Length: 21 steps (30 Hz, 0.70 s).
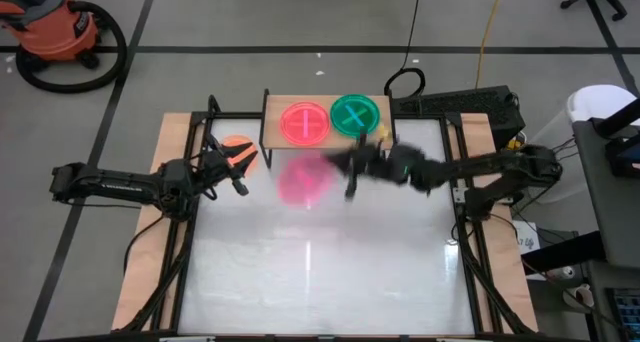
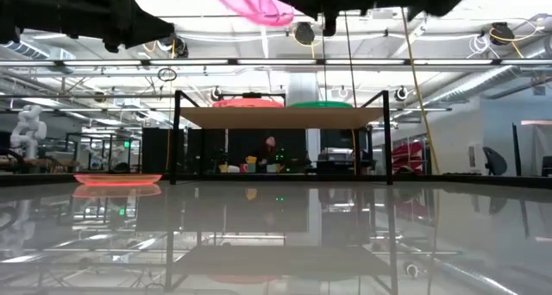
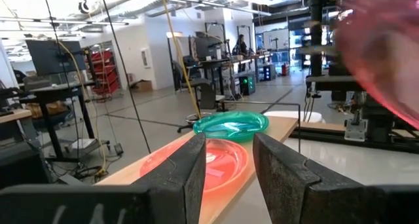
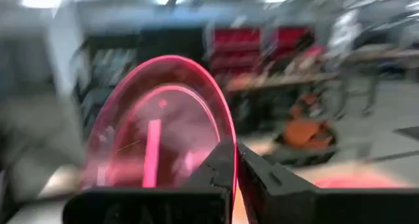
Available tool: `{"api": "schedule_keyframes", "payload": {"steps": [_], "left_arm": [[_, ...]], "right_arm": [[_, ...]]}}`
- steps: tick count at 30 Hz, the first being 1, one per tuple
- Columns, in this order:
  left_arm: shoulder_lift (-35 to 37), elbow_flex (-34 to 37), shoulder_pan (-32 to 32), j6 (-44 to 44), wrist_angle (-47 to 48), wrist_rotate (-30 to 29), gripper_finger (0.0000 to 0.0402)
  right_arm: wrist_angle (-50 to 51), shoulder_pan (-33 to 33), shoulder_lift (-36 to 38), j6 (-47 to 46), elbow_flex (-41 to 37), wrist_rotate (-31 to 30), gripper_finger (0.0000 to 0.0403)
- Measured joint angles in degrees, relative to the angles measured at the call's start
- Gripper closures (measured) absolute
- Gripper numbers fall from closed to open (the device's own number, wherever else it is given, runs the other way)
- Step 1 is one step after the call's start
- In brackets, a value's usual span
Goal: Place and stack plates onto a shelf
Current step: Stack the pink transparent plate on the pink transparent plate on the shelf
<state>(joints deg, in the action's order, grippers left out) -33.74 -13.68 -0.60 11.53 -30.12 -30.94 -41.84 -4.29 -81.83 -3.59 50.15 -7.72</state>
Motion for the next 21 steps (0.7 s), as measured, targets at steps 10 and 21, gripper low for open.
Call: {"api": "schedule_keyframes", "payload": {"steps": [10,21], "left_arm": [[-0.01,-0.01,-0.01,0.22,-0.89,0.0,0.0268],[0.0,-0.01,-0.01,2.52,-1.08,0.0,0.0268]], "right_arm": [[-16.31,-22.88,-7.72,-24.44,1.06,4.38,0.0403],[-12.73,-25.45,-21.35,-28.51,11.07,9.5,0.0403]]}}
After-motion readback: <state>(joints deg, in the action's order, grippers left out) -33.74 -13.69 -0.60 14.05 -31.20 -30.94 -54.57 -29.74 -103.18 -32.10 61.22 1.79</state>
